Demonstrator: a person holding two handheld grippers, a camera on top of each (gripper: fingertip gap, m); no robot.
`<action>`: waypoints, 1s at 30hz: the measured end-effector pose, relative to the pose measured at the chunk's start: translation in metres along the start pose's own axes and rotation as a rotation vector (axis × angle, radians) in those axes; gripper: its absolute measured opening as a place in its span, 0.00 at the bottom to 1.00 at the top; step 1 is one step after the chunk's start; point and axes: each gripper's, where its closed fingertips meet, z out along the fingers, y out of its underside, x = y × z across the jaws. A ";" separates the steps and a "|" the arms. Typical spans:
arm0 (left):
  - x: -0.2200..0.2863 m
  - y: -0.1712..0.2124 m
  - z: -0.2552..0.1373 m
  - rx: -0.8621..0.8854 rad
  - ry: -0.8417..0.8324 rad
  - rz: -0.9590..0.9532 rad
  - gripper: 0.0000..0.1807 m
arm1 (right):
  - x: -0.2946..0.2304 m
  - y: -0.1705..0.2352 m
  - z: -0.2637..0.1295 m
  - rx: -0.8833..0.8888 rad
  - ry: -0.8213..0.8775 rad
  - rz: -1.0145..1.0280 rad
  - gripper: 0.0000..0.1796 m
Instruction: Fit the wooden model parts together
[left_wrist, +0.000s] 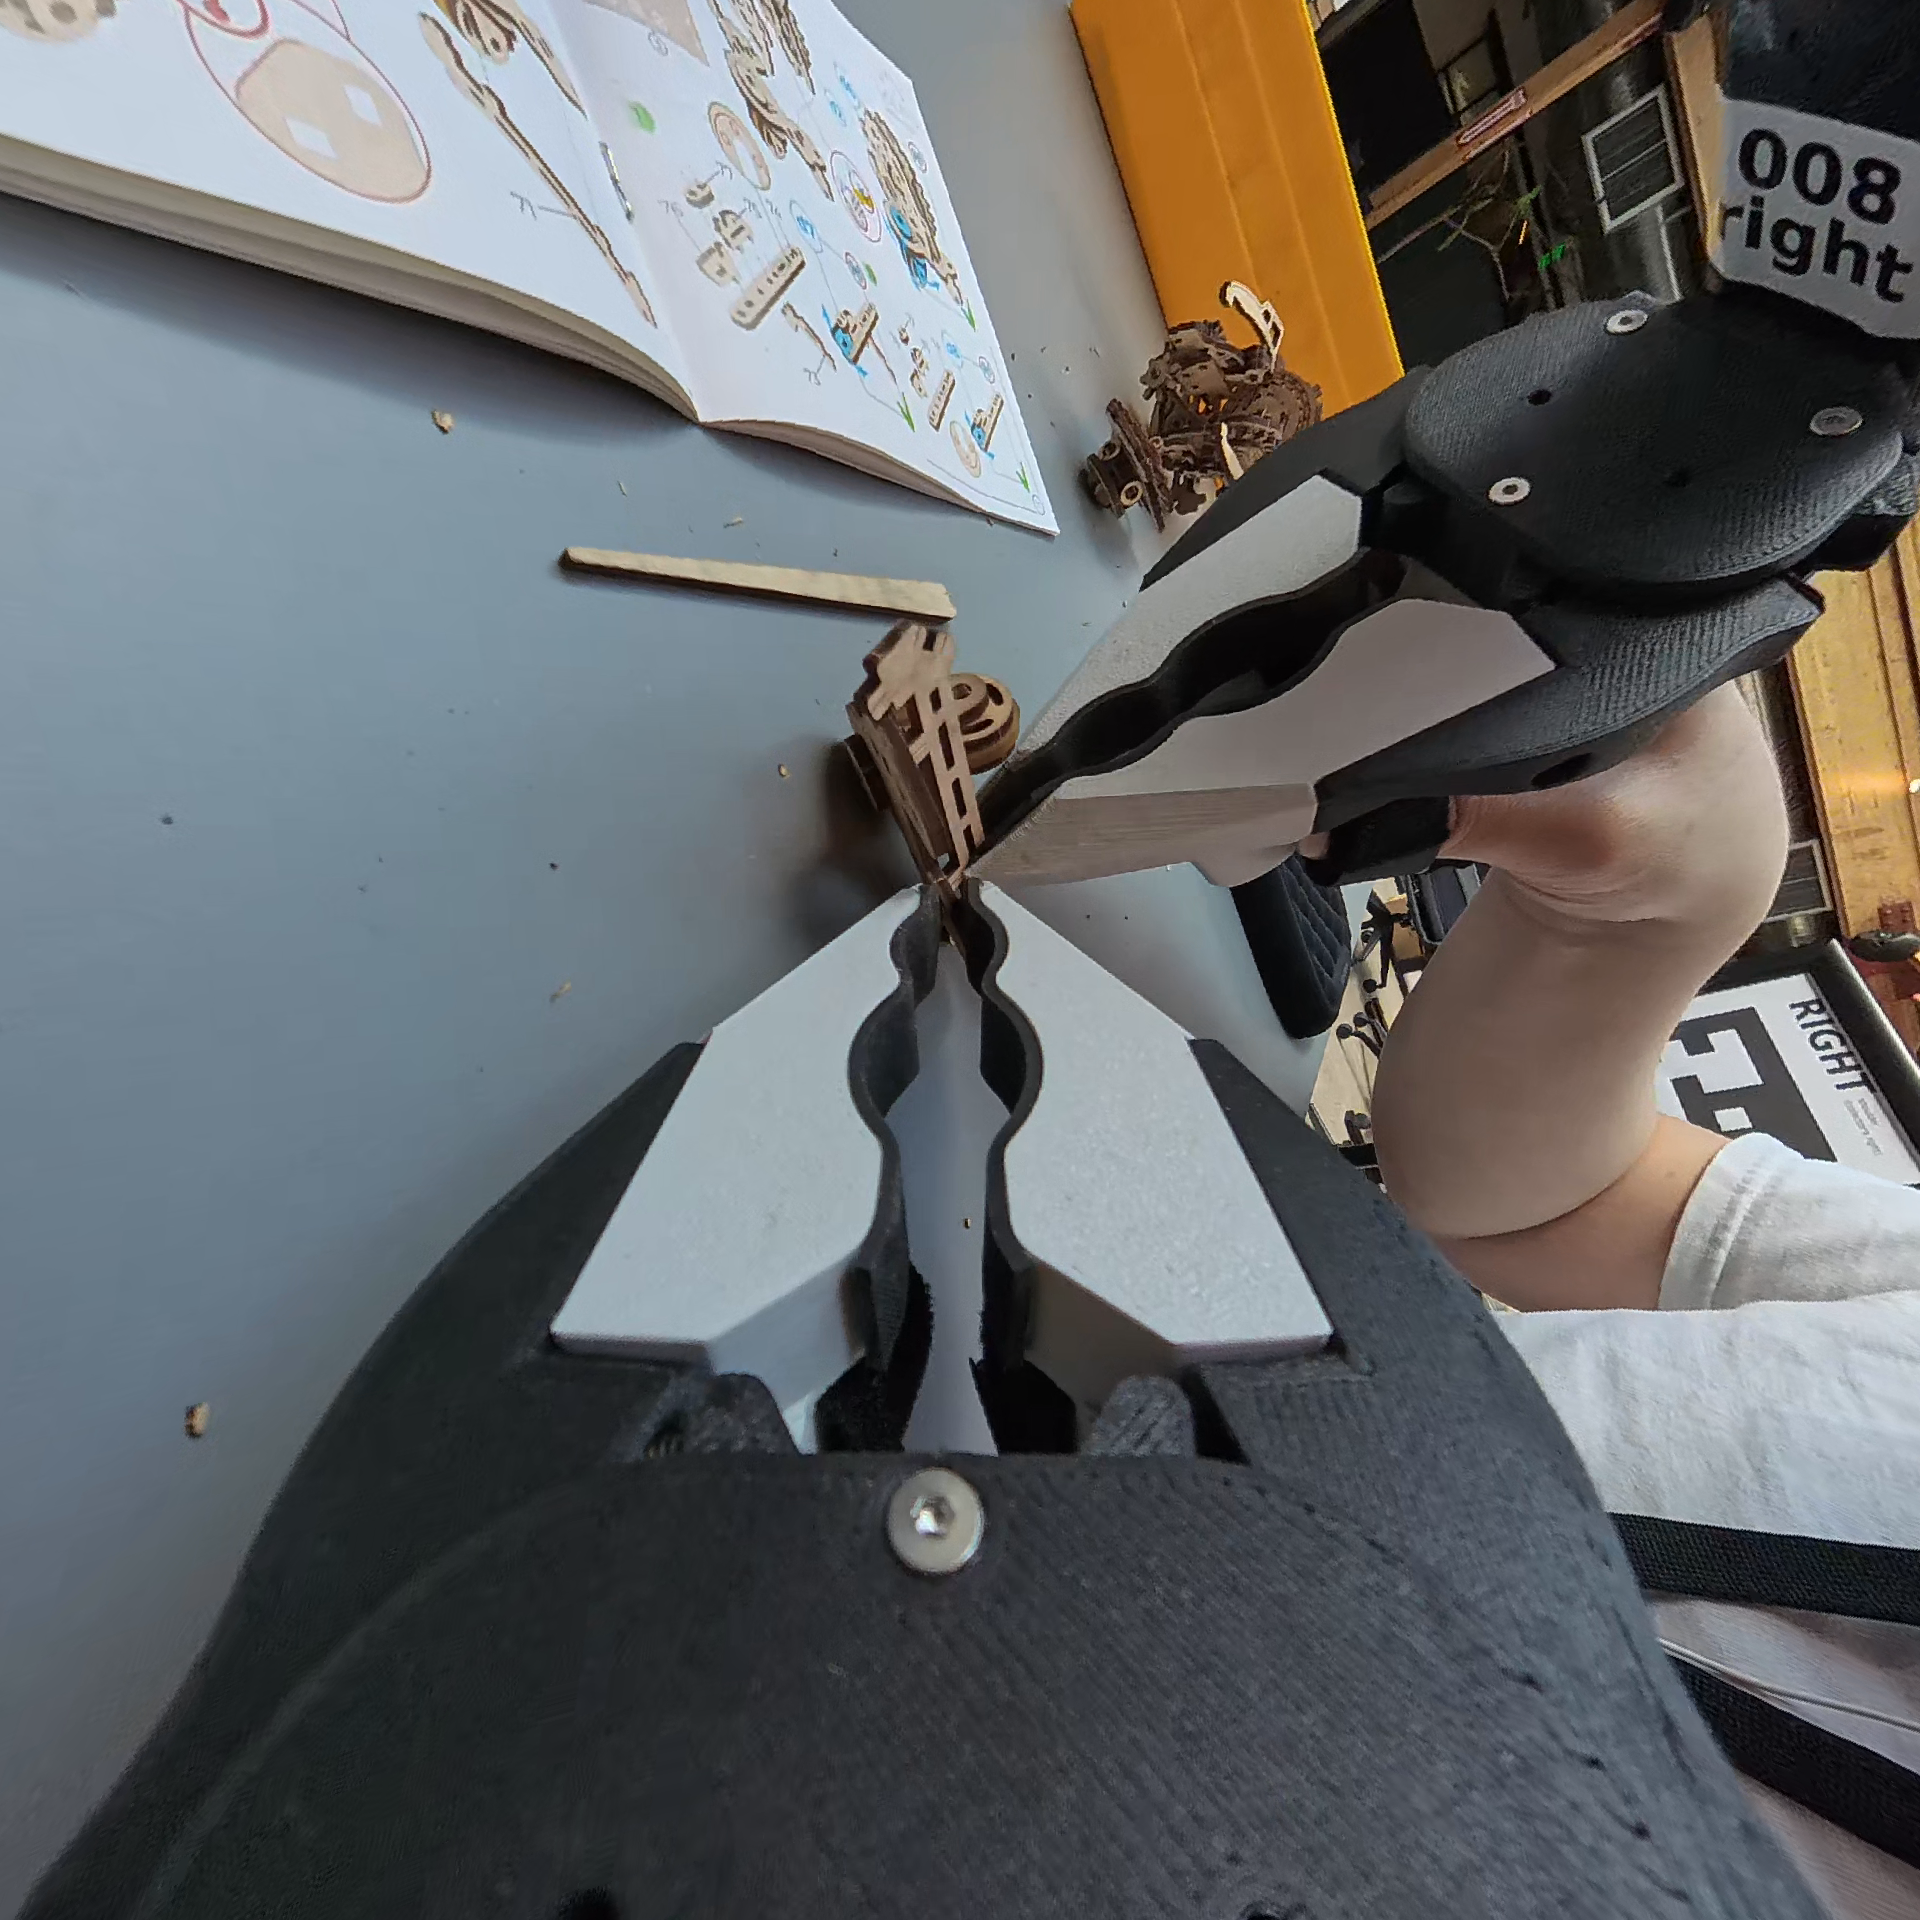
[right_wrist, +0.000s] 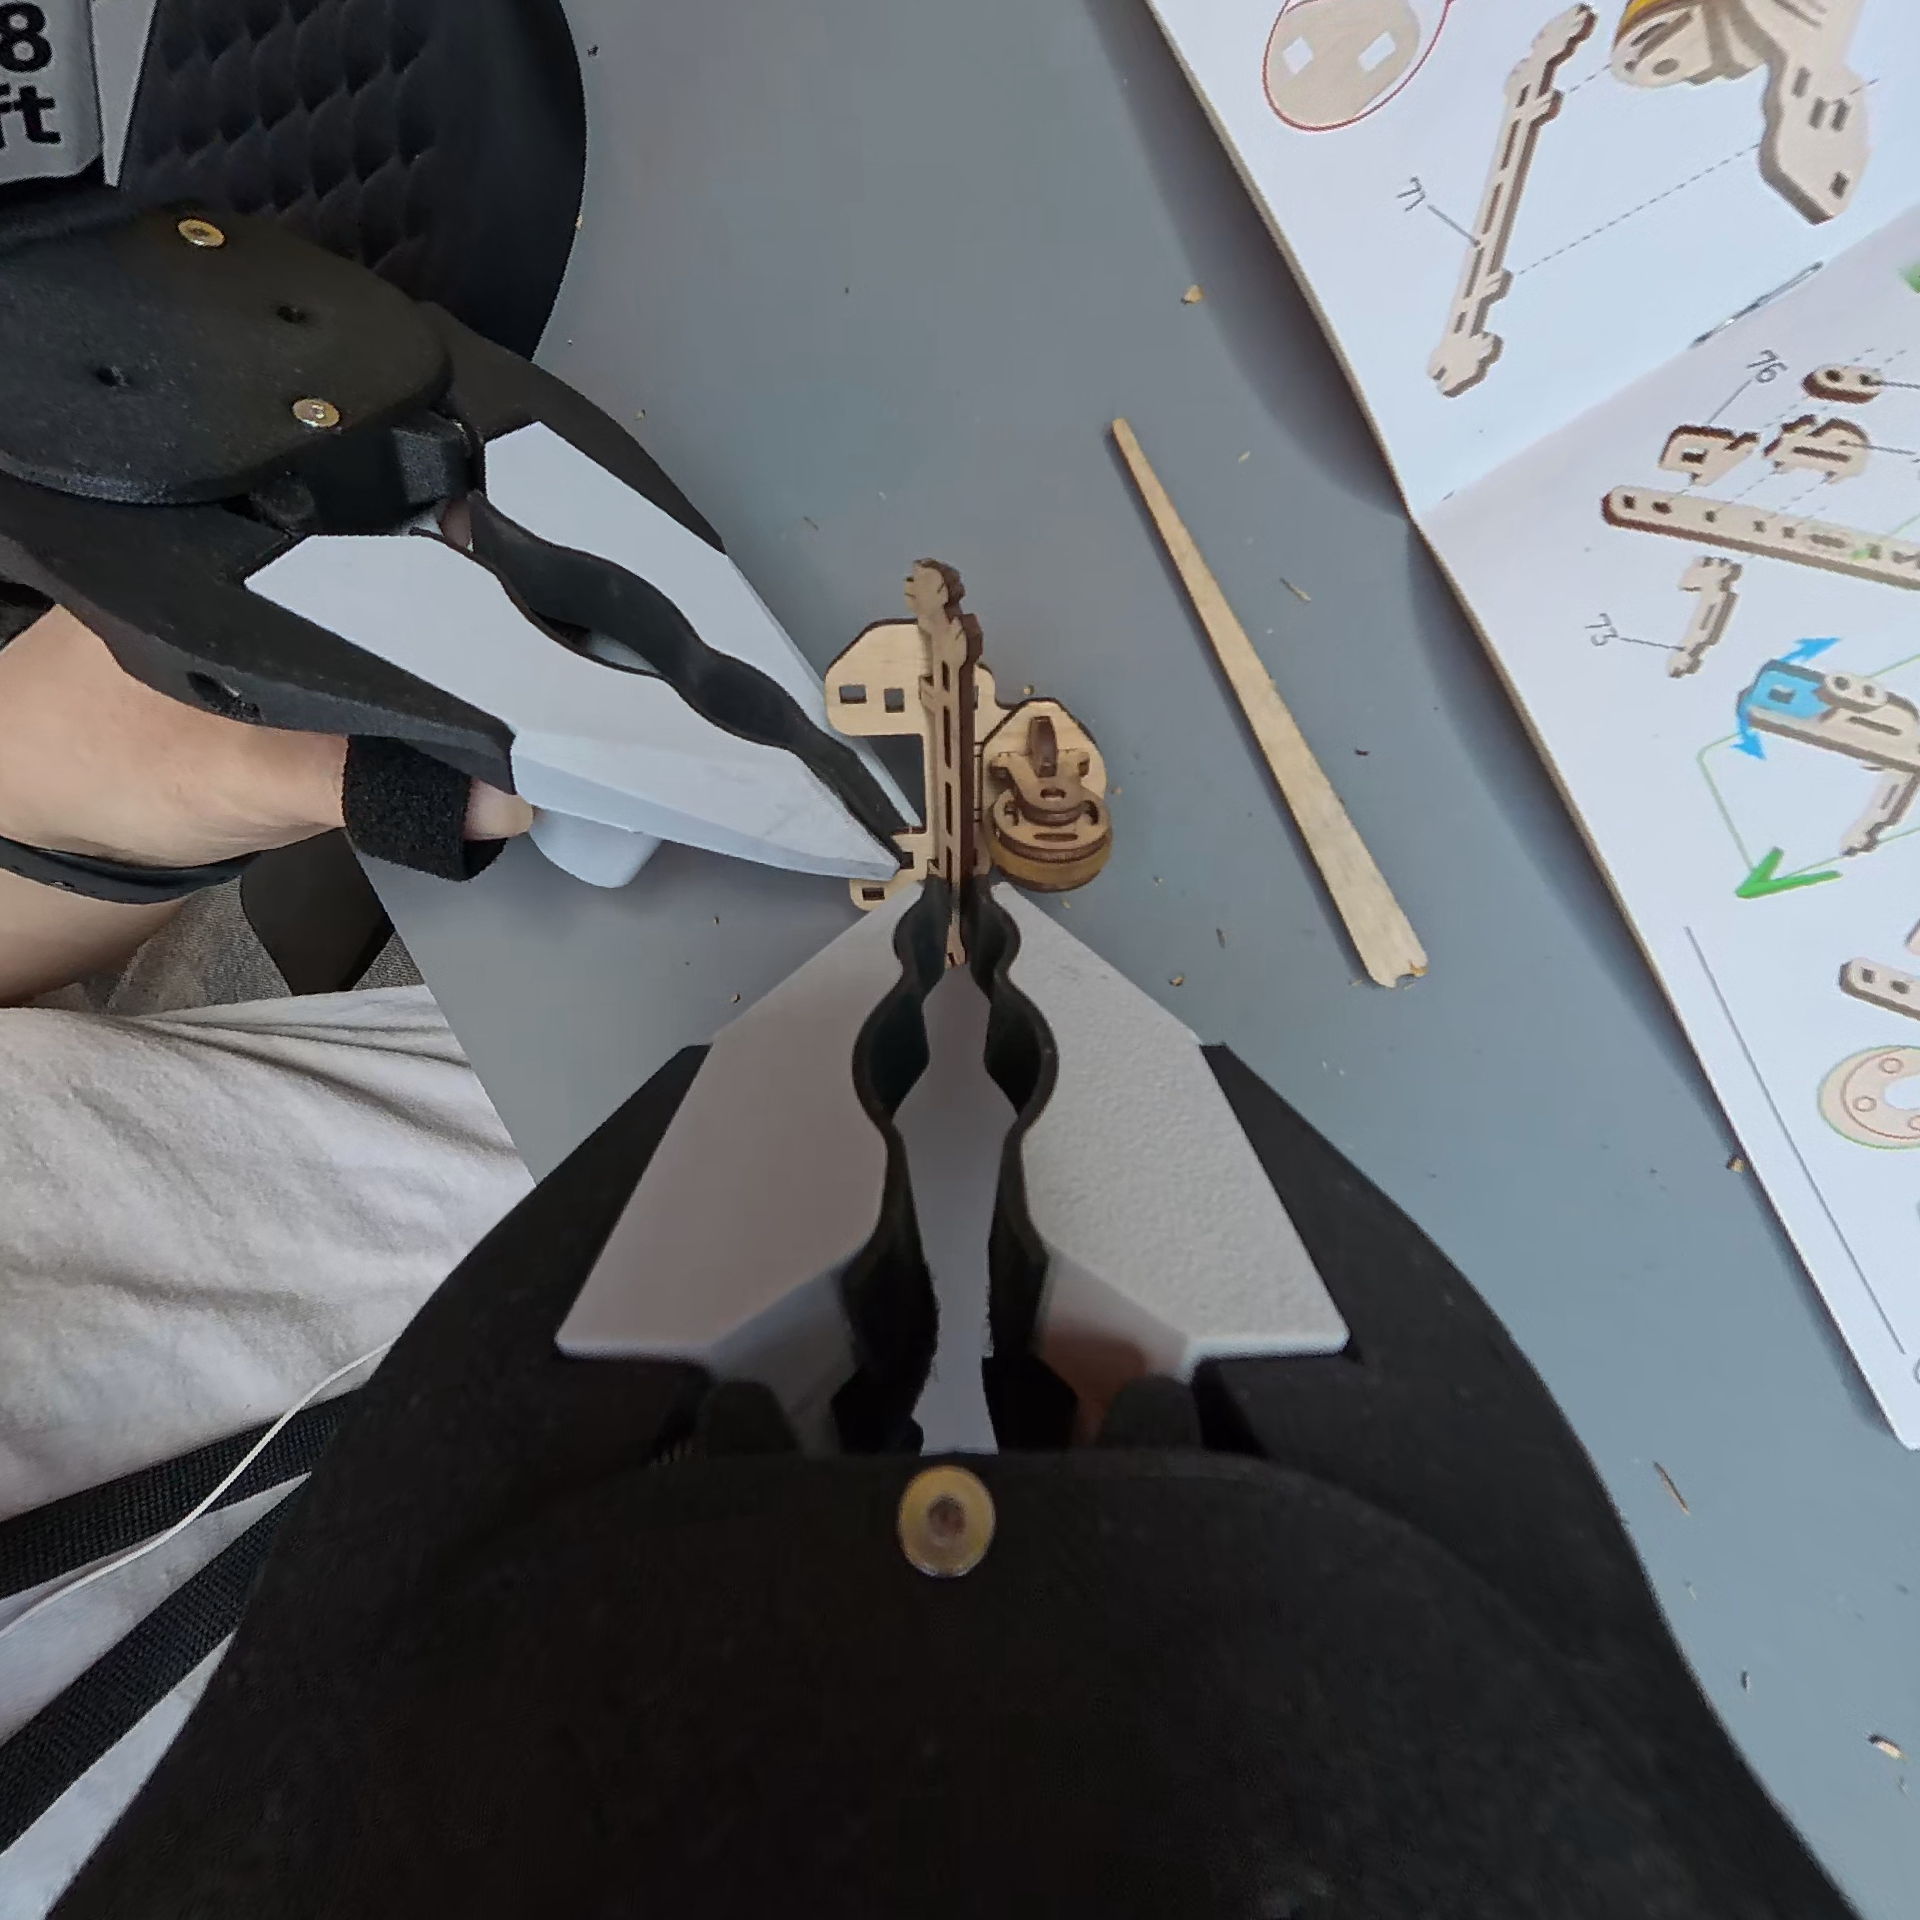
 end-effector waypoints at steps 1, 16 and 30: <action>0.000 0.000 0.000 0.000 0.001 -0.002 0.01 | 0.000 0.000 0.000 0.006 -0.001 0.005 0.02; 0.000 -0.003 -0.001 0.011 0.032 -0.043 0.01 | -0.001 -0.002 -0.002 0.058 -0.006 -0.016 0.02; 0.003 -0.004 -0.001 0.020 0.051 -0.032 0.01 | -0.002 -0.001 0.001 0.051 -0.013 -0.021 0.03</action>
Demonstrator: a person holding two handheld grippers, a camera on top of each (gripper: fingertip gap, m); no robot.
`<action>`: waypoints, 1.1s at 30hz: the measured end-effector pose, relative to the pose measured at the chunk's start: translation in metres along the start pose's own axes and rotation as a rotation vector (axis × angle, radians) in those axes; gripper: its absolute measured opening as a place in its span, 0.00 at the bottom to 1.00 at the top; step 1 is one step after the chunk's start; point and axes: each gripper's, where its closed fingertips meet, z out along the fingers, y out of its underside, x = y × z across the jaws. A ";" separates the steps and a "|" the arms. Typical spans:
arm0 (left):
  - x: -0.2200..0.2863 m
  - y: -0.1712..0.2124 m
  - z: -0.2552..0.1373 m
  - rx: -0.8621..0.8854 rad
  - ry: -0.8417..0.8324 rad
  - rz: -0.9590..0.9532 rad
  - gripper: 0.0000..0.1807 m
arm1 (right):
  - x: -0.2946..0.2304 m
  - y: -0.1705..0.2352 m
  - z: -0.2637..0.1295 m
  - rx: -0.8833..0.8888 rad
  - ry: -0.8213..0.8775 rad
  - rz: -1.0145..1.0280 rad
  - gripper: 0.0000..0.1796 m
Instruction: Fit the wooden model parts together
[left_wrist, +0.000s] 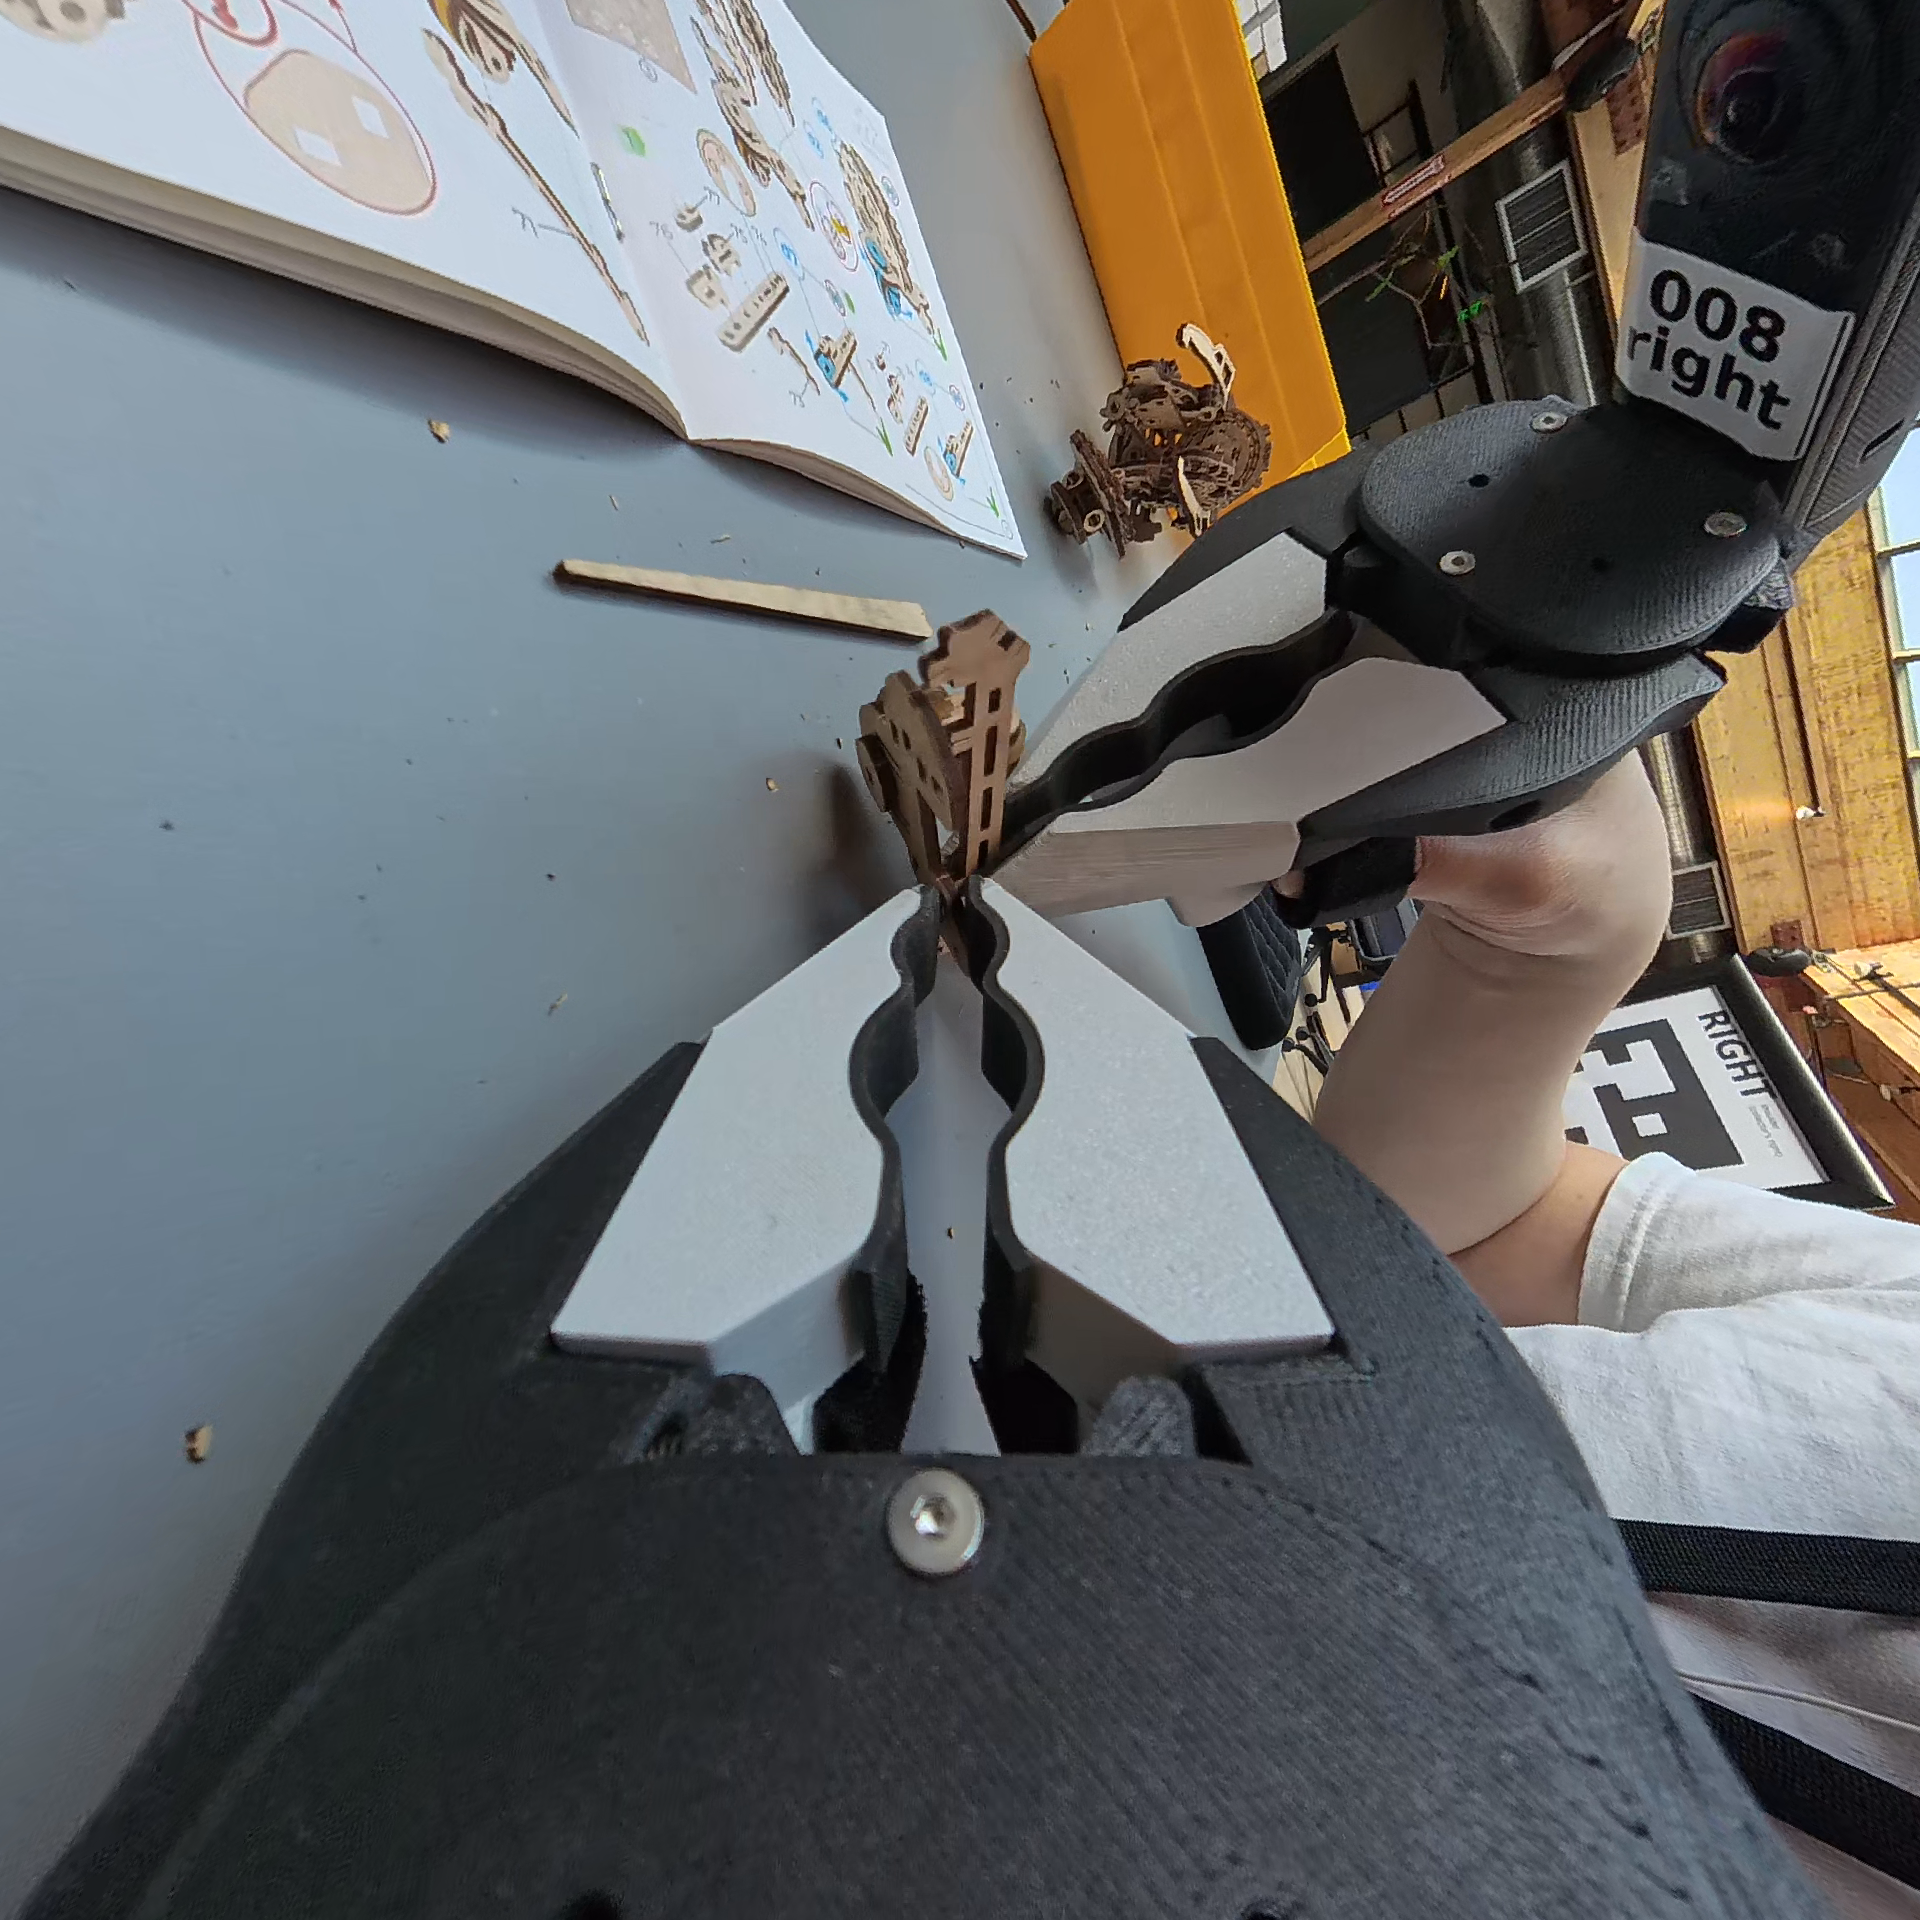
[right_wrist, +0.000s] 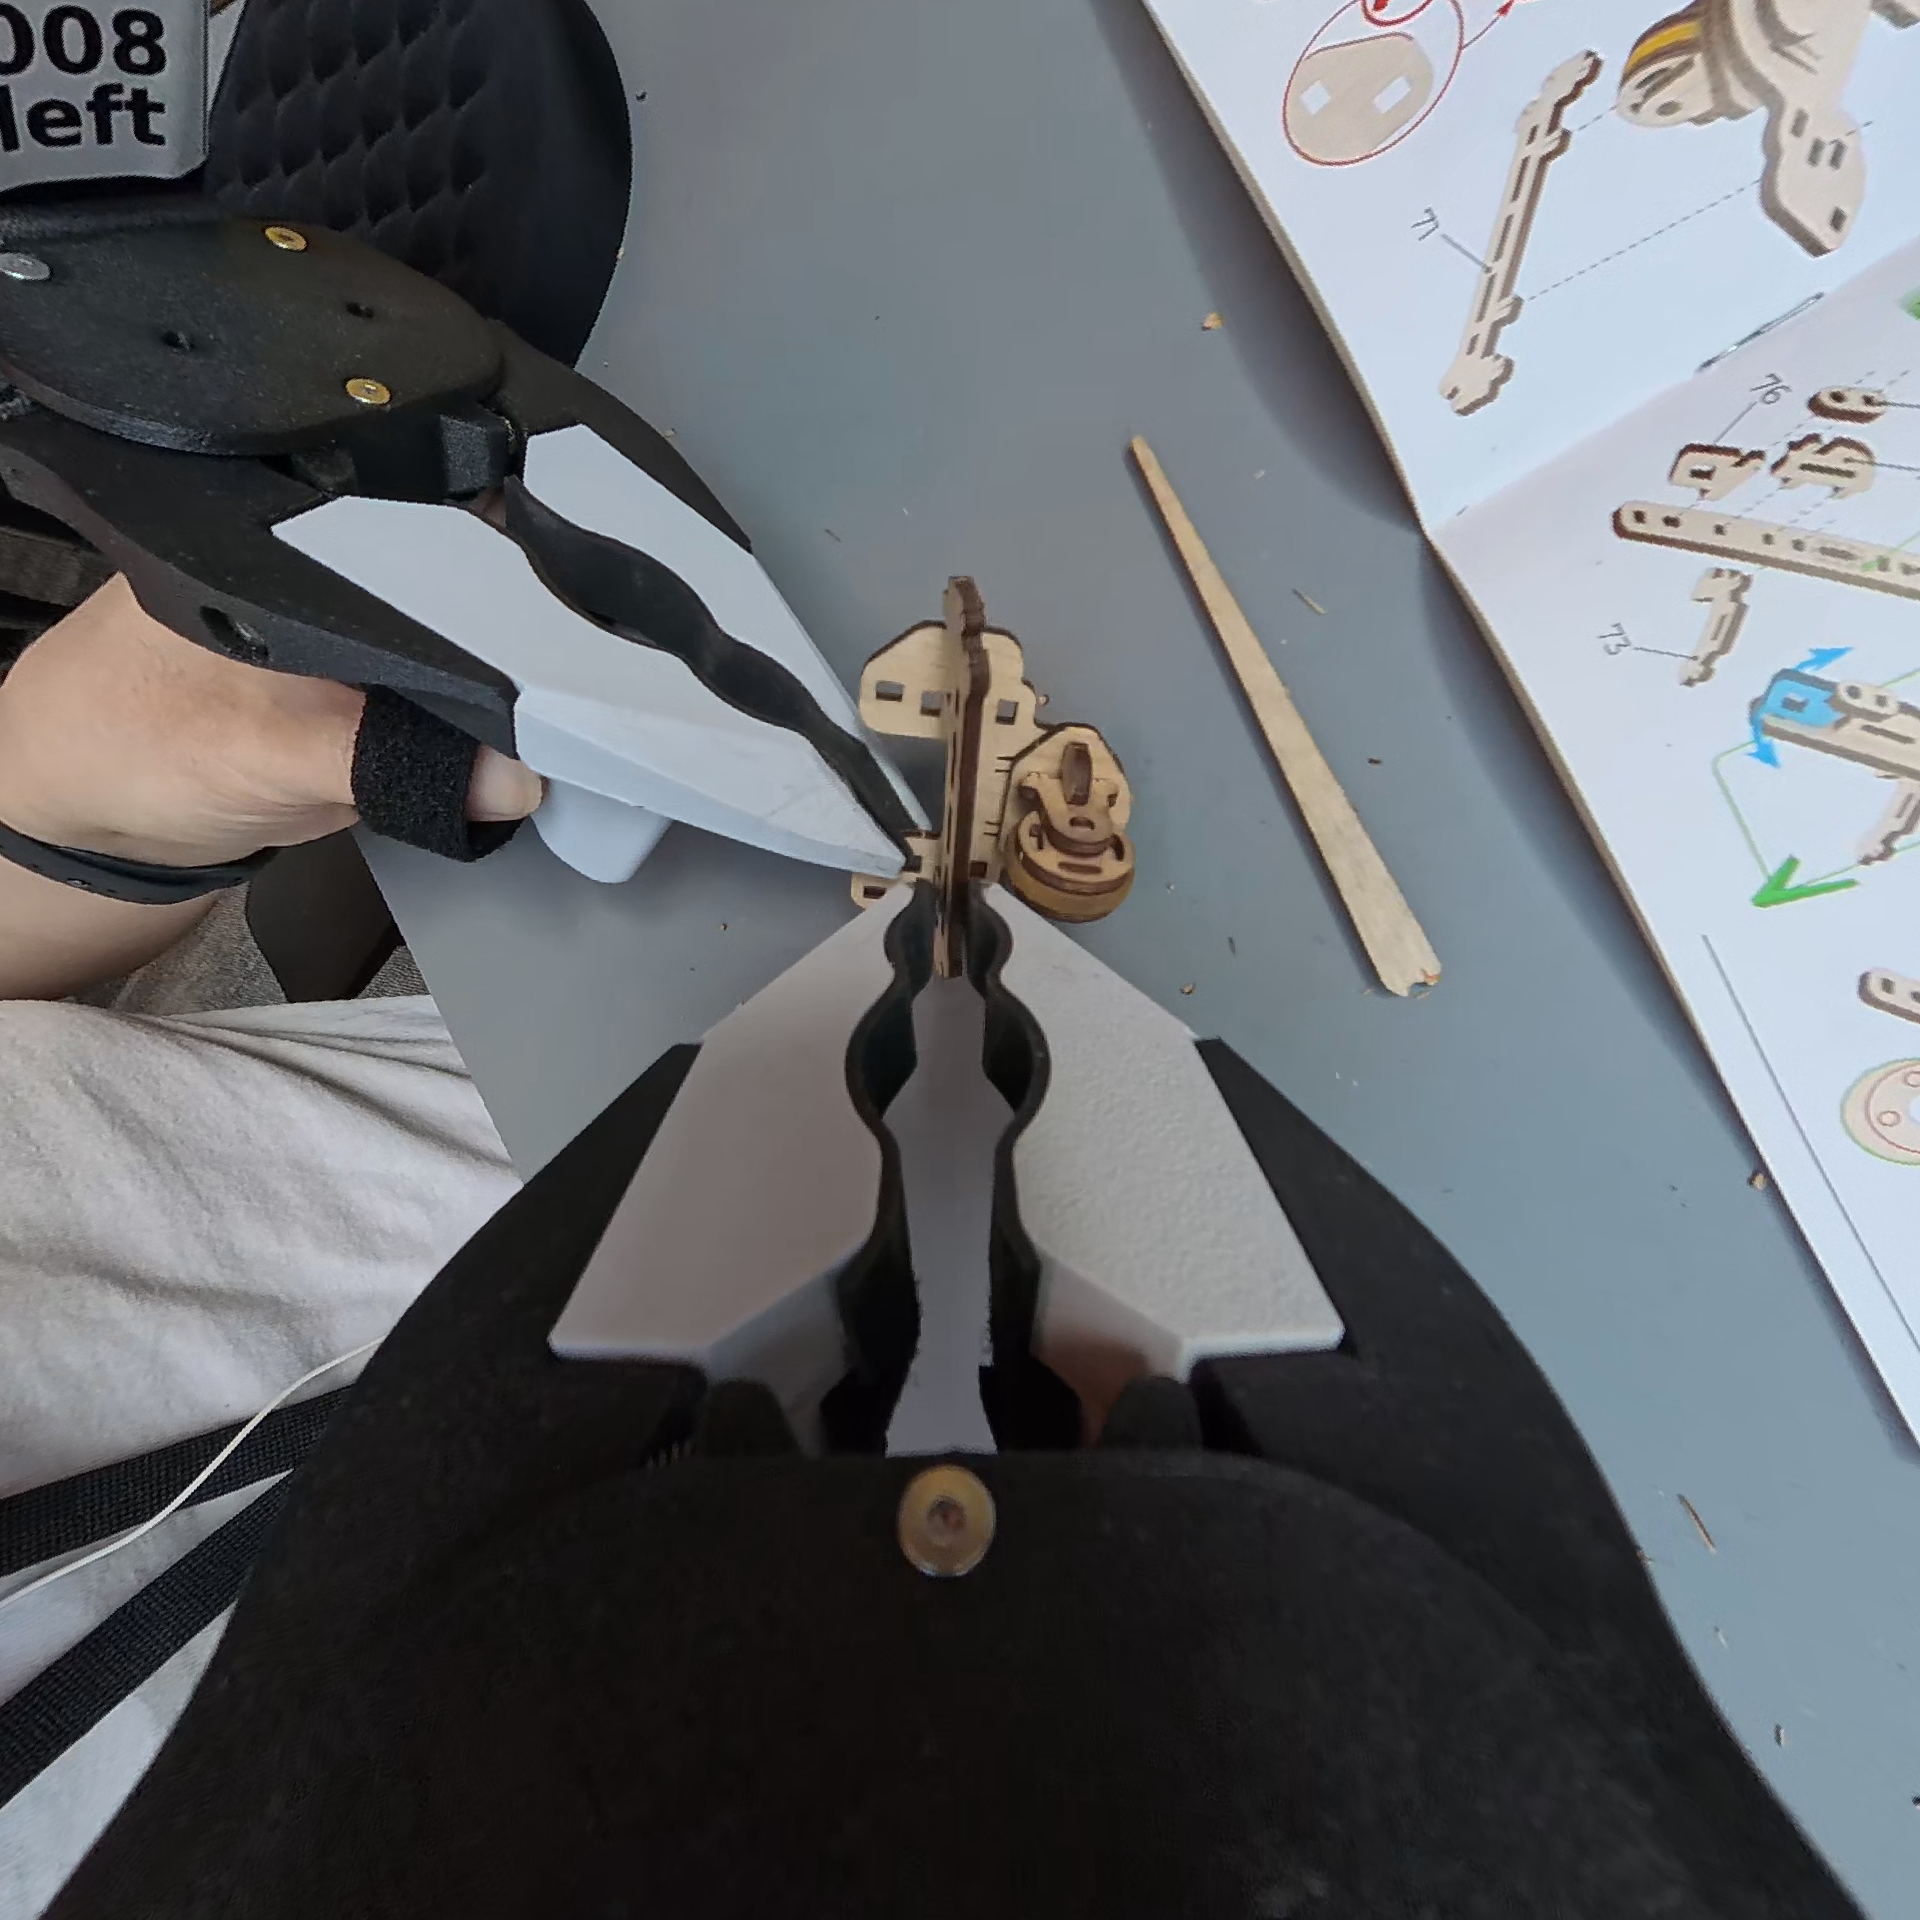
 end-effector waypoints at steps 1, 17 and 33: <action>0.000 0.000 0.000 0.000 0.000 0.000 0.01 | 0.001 0.000 0.000 0.000 0.002 0.005 0.04; 0.000 -0.004 -0.002 0.030 -0.006 0.001 0.02 | 0.004 -0.004 0.002 0.060 0.009 -0.003 0.01; -0.026 -0.037 -0.037 0.042 -0.238 0.056 0.10 | 0.003 -0.007 0.005 0.074 -0.017 0.014 0.01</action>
